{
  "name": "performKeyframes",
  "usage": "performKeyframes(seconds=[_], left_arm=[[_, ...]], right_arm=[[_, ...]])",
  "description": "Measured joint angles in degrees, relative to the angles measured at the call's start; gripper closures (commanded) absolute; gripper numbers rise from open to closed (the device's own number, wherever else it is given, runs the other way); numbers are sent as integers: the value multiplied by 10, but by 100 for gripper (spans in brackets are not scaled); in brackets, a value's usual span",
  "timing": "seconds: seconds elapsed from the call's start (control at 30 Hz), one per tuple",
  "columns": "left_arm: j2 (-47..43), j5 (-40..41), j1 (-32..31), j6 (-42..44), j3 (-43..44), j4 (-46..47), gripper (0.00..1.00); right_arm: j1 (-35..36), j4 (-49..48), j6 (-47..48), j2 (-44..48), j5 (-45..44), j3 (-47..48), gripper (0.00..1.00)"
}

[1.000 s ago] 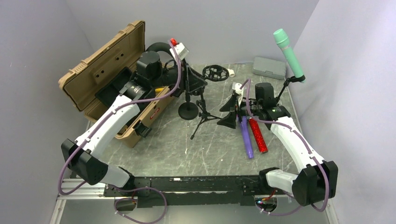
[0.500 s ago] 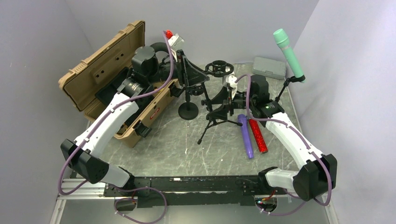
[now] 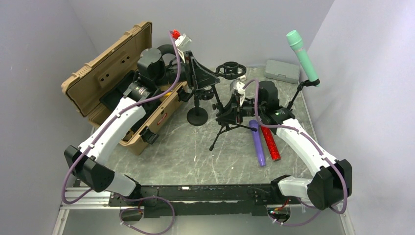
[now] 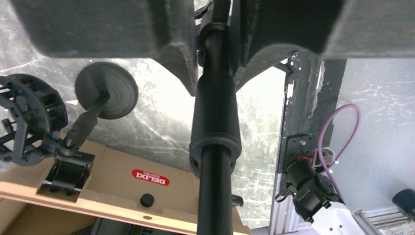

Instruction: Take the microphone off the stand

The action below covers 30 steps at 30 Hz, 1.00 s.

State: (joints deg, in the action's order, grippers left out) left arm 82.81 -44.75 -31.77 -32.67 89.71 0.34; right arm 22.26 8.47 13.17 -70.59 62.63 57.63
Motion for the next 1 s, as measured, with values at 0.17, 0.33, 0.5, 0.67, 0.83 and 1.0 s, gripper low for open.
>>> performKeyframes(seconds=[0.17,0.33,0.5,0.67,0.83,1.0], left_arm=[[1,-3,4,1,-5,7,100],[1,-7,8,8,-16,13,67],[-3,-12,13,46,-27,23,2],[-37,-14,35,92,-76,20,1],[-85,-24,53,155,-136,18,1],[-116,-62,52,223,-167,7,14]], right_arm=[[1,0,-8,0,-10,-6,100],[1,-9,-15,1,-15,-17,100],[1,-11,-30,2,-16,-18,100],[1,-12,-53,6,-16,-18,100],[1,-13,-72,10,-10,-8,100],[1,-16,-97,7,9,23,100]])
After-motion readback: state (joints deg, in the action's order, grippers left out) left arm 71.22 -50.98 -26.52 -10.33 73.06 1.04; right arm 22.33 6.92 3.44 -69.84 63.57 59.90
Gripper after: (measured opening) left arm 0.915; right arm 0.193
